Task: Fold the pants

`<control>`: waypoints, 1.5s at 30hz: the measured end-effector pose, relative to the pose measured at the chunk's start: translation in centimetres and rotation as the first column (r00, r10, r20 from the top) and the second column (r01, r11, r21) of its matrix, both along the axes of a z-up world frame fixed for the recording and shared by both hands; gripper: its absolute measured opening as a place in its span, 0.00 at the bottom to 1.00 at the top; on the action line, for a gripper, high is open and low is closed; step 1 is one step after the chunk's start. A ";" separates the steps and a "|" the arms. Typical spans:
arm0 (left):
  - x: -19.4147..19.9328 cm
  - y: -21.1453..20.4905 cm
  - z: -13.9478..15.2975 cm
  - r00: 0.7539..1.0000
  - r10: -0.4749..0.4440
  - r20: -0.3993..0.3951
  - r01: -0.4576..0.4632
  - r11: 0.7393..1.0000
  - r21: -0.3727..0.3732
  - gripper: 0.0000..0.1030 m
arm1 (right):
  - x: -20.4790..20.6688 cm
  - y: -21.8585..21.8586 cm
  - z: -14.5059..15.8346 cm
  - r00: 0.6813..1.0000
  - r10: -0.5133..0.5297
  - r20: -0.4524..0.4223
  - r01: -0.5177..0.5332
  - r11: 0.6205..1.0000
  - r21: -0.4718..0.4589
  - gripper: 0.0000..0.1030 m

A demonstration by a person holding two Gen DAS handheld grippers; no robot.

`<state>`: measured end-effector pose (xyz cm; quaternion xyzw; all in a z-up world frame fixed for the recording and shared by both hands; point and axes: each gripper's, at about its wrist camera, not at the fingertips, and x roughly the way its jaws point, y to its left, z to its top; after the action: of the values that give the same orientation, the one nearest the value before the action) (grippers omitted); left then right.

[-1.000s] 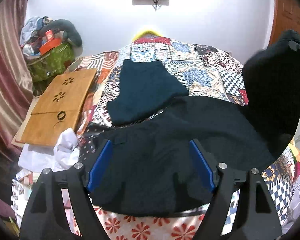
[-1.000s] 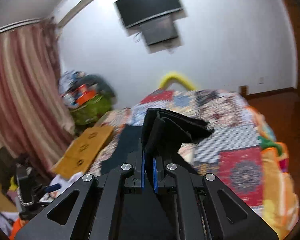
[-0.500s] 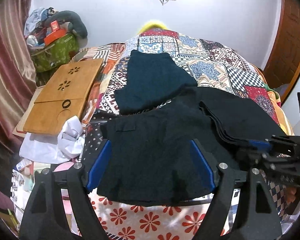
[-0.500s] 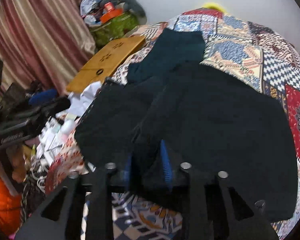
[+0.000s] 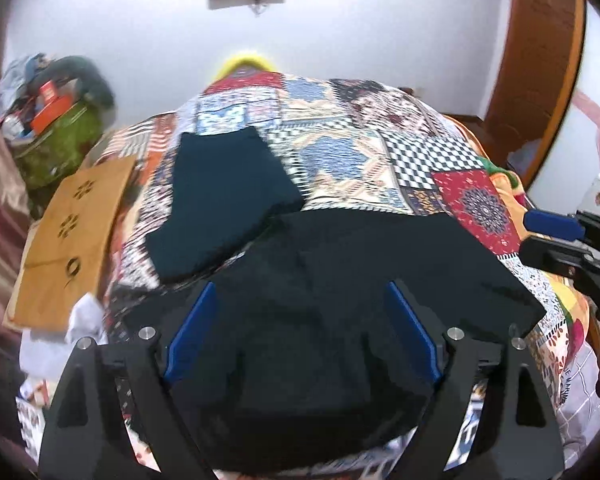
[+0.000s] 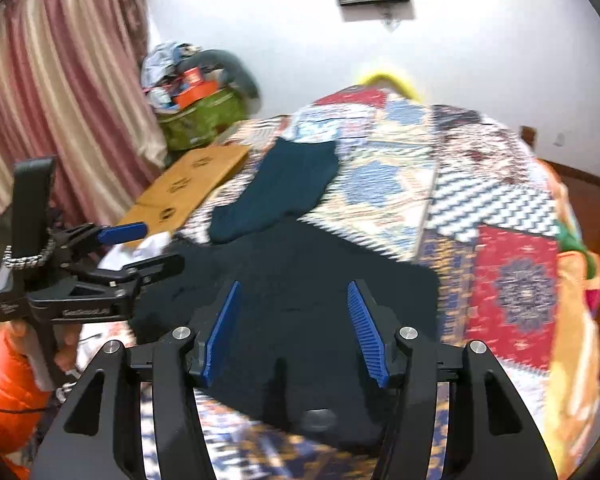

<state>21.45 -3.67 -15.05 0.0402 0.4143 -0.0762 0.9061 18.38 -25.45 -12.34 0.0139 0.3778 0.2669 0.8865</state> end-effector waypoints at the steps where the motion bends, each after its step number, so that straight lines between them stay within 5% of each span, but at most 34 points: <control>1: 0.5 -0.6 -0.2 1.000 -0.011 -0.012 0.011 1.000 0.004 0.83 | 0.5 -0.6 -0.4 1.000 -0.018 -0.009 0.018 1.000 -0.012 0.50; 11: 4.7 -6.0 -7.5 0.971 -0.076 -0.226 0.102 0.989 0.104 0.84 | 3.4 -3.1 -8.3 0.978 -0.081 -0.191 0.056 0.989 -0.133 0.50; 13: 4.3 -5.6 -7.8 0.973 -0.072 -0.218 0.094 0.991 0.092 0.87 | 3.2 -3.3 -9.6 0.974 -0.079 -0.212 0.050 0.989 -0.137 0.50; 25: 1.5 -4.3 -7.3 0.981 -0.063 -0.182 0.081 0.993 0.090 0.91 | 0.7 -4.9 -8.5 0.973 -0.112 -0.200 0.085 0.987 -0.138 0.53; 33: -1.3 -3.1 -5.6 0.992 -0.032 -0.120 0.049 0.989 0.141 0.92 | -1.1 -3.9 -4.9 0.987 -0.097 -0.126 0.084 0.991 -0.105 0.53; 45: -5.5 5.3 0.0 0.990 0.137 0.033 -0.137 0.991 0.009 0.96 | -1.9 1.7 -0.4 1.000 0.018 -0.004 -0.019 0.999 -0.041 0.61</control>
<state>15.95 1.65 -15.01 0.0178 0.4020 -0.0109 0.9154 16.47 -23.78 -12.70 -0.0074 0.3848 0.2672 0.8834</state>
